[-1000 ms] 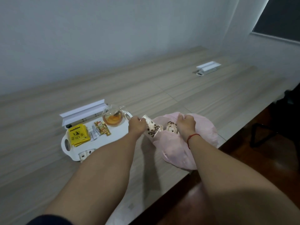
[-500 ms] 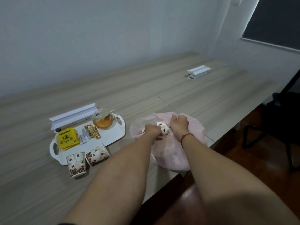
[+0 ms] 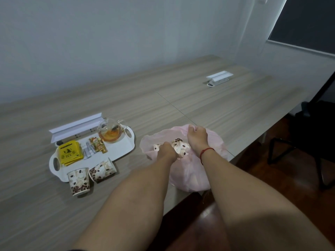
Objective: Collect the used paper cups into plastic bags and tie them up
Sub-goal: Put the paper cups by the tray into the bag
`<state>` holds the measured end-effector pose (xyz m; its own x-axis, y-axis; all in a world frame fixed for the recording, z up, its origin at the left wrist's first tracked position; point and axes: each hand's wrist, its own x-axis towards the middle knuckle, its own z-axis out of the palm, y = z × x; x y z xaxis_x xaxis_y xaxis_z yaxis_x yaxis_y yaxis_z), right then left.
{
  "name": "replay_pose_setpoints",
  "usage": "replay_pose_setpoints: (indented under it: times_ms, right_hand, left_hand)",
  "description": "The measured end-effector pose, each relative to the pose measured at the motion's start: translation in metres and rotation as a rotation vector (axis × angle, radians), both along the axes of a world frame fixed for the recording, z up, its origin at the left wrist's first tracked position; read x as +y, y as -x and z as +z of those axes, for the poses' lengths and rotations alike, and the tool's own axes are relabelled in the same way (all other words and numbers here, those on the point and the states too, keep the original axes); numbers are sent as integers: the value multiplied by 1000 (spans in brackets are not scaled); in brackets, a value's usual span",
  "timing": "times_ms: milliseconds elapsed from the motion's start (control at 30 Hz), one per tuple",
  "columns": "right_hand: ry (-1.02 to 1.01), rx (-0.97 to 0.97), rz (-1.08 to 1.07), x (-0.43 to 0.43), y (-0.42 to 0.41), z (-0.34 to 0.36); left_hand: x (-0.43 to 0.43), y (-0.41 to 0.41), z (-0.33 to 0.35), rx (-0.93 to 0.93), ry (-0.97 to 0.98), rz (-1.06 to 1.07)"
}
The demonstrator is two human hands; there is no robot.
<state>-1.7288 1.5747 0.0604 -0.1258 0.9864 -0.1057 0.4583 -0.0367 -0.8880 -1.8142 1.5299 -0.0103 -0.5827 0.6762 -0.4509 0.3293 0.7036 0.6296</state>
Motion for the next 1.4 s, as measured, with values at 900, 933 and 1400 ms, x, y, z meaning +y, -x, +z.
replay_pose_setpoints:
  times_ms: [900, 933, 1400]
  right_hand:
    - [24, -149, 57, -56, 78, -44]
    - [29, -148, 51, -56, 80, -46]
    - [57, -120, -35, -49, 86, -47]
  left_hand:
    - [-121, 179, -47, 346, 280, -37]
    - [-126, 187, -53, 350, 309, -78]
    - [-124, 230, -50, 520, 295, -274]
